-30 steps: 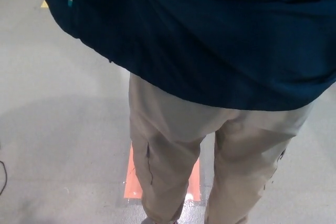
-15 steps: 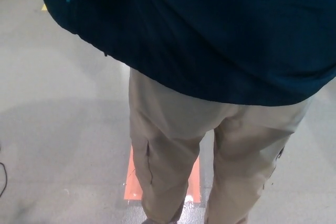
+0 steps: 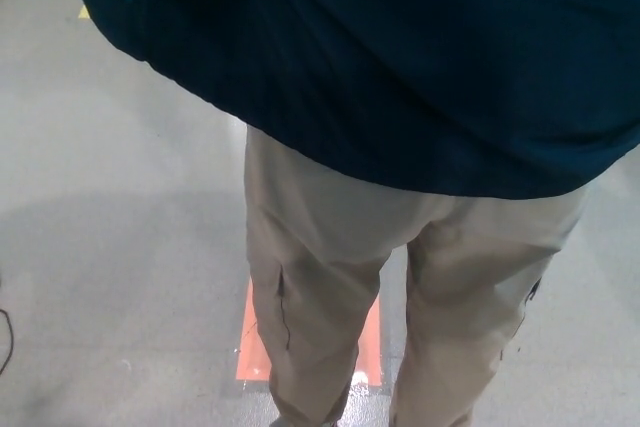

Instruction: A person hands a coat to the robot and the robot grabs it with both hands and holds it while the person wears the coat.

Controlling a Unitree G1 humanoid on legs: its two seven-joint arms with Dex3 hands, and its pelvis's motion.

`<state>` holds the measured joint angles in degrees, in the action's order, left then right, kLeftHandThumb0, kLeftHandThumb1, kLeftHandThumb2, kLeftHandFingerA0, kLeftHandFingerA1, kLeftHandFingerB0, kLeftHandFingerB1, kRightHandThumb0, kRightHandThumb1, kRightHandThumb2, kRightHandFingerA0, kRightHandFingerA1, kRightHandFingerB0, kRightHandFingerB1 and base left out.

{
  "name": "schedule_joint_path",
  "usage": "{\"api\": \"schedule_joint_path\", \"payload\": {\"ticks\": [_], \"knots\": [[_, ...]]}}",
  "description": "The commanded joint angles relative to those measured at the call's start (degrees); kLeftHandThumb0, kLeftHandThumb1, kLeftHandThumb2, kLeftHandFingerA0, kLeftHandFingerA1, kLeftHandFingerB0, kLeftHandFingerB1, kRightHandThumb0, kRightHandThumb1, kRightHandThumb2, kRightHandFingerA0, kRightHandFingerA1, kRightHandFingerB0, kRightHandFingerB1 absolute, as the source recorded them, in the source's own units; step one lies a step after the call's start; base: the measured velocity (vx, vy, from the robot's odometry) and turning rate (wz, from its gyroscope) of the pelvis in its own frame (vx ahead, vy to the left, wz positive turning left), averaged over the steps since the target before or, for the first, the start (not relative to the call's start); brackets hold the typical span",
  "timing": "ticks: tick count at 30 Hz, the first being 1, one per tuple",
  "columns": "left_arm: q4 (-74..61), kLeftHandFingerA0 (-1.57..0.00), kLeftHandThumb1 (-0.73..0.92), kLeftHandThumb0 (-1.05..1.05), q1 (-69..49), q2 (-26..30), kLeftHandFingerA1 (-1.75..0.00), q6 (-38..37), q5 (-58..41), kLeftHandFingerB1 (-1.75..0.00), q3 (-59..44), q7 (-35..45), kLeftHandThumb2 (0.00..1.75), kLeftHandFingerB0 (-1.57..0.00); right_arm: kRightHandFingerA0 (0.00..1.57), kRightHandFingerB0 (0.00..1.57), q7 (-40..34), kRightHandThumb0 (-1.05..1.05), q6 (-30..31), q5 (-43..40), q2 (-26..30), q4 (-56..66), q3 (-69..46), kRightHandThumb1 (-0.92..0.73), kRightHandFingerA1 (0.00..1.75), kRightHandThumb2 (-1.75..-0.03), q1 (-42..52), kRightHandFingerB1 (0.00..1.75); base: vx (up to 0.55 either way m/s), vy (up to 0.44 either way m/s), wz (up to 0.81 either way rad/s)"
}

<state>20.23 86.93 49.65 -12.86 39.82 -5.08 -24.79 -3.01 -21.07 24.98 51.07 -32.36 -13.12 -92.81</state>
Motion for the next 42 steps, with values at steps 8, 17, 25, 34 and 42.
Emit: {"api": "schedule_joint_path", "payload": {"ticks": [8,17,25,34,42], "knots": [[-58.73,0.00,0.79,-0.90,-84.25,-31.81,-0.05,1.56,13.04,-0.05,4.25,-12.88,1.06,0.00,0.01,0.02,-14.27,-0.84,-22.78,2.51,-34.62,61.91,-5.53,-0.67,0.15,-1.04,74.03,0.16,0.00,0.000,0.00],[-49.97,0.00,0.72,-0.87,-102.18,-30.94,-0.08,-14.77,8.40,-0.08,1.15,-21.46,1.01,-0.03,0.00,0.00,-21.07,-0.80,-26.03,13.97,-42.22,59.28,2.67,-0.74,0.13,-1.06,94.80,0.13,0.00,0.000,0.00],[-38.73,0.00,0.67,-0.74,-108.98,-28.79,-0.30,-17.79,12.01,-0.30,5.82,-27.20,1.03,-0.03,0.01,0.00,-31.12,-0.75,-23.52,25.20,-42.17,52.20,8.58,-0.75,0.24,-1.07,104.63,0.17,0.00,0.000,0.00],[-24.11,-0.02,0.87,-0.74,-108.87,-28.13,-0.34,-14.64,15.57,-0.25,14.71,-29.81,0.67,-0.10,0.05,0.05,-32.05,-0.77,-20.62,26.91,-38.18,39.13,16.05,-0.71,0.36,-1.02,107.85,0.17,0.00,0.000,0.00],[-5.34,-0.20,0.86,-0.72,-100.94,-27.02,-0.38,-9.88,15.87,-0.27,20.21,-28.04,0.66,-0.17,0.01,0.00,-25.77,-0.34,-13.14,26.03,-33.81,28.65,20.58,-0.58,0.49,-1.10,105.30,0.48,0.00,0.000,0.00]]}}
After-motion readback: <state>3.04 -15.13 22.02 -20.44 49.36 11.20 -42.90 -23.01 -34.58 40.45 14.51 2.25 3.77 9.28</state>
